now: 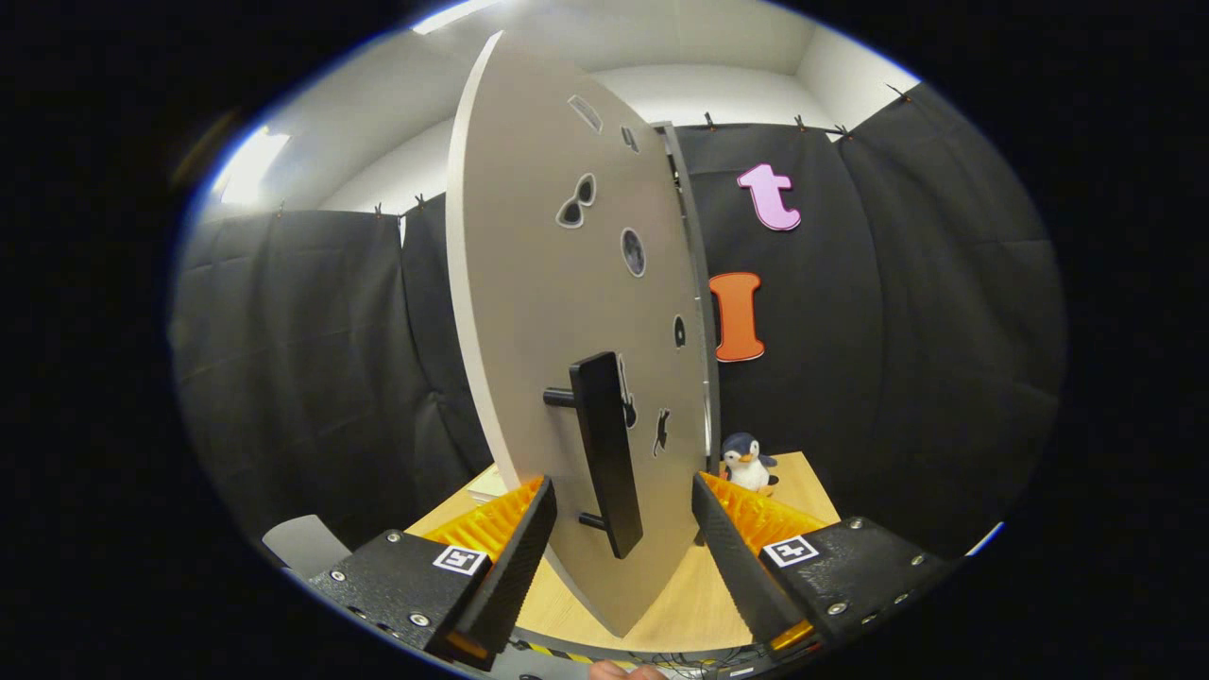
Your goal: Open the shoe cabinet door, grab the shoes and put them into the shoe cabinet, then close the shoe cabinet door.
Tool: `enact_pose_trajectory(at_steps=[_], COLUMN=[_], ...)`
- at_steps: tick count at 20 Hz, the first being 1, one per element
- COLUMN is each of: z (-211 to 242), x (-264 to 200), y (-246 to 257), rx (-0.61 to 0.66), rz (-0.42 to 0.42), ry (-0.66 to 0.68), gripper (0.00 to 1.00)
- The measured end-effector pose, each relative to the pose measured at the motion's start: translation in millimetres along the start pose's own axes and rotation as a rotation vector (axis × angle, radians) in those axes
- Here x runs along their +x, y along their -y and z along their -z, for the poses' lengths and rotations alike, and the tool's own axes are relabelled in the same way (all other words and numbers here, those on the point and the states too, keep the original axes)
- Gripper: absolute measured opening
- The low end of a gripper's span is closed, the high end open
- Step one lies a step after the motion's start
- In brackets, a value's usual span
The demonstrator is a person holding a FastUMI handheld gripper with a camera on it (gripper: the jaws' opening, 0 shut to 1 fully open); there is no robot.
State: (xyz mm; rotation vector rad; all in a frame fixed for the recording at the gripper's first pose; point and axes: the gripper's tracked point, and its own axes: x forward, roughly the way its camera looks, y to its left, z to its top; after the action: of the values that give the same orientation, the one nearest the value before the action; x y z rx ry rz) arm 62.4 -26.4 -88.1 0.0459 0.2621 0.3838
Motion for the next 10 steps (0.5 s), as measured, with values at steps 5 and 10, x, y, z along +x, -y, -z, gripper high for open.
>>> enact_pose_trajectory(at_steps=[5,10], z=[-1.8,-11.3], x=[24.2,58.6], y=[-45.6,-82.9], rx=[0.001,0.012], rz=[0.002,0.027], ry=[-0.004,0.023], gripper=[0.91,0.91])
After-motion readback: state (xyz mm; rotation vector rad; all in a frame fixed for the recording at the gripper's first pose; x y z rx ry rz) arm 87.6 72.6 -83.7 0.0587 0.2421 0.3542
